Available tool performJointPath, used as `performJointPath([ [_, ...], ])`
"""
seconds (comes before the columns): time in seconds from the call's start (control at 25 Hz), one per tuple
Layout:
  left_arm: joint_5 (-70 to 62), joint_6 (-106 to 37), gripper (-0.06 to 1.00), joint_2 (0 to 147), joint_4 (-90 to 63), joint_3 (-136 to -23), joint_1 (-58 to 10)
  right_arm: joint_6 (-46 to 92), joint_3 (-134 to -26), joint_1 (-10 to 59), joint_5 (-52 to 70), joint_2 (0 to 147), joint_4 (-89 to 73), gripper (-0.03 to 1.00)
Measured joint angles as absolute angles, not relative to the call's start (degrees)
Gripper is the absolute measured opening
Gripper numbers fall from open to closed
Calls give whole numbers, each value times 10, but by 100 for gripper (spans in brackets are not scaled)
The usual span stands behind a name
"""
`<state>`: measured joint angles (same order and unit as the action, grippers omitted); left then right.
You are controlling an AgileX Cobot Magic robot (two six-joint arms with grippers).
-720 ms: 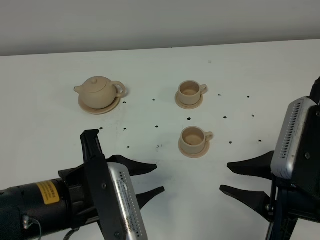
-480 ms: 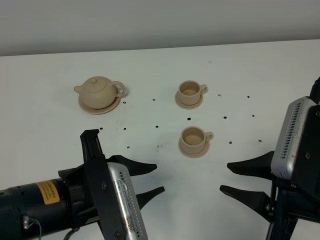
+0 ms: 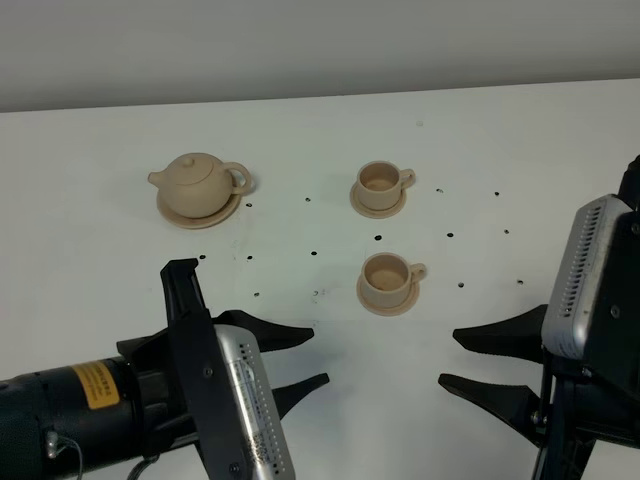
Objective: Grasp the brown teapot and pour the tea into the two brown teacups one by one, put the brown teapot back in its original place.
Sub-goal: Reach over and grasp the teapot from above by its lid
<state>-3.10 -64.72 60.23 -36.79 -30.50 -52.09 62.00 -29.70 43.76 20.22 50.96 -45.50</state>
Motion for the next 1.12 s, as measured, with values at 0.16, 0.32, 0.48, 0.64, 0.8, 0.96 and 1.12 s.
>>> performJointPath([
  [0.16,-29,-647,31,589,-368,-305,-521,620,-297,438,199,510,-456,34],
  [0.32,-29,-647,31,575,-367,-305,-521,624,-297,438,194,510,-456,34],
  [0.48,-29,-647,31,571,-359,-305,-505,629,-300,438,180,510,-457,34],
  [0.64,-29,-647,31,568,-352,-305,-473,631,-319,438,169,510,-446,34],
  [0.8,-29,-647,31,553,-352,-305,-439,630,-324,438,140,511,-434,34],
  [0.96,-30,-647,31,527,-352,-305,-397,626,-324,438,120,522,-420,34],
  [1.12,-34,-648,31,501,-349,-305,-357,617,-324,429,104,530,-416,34],
])
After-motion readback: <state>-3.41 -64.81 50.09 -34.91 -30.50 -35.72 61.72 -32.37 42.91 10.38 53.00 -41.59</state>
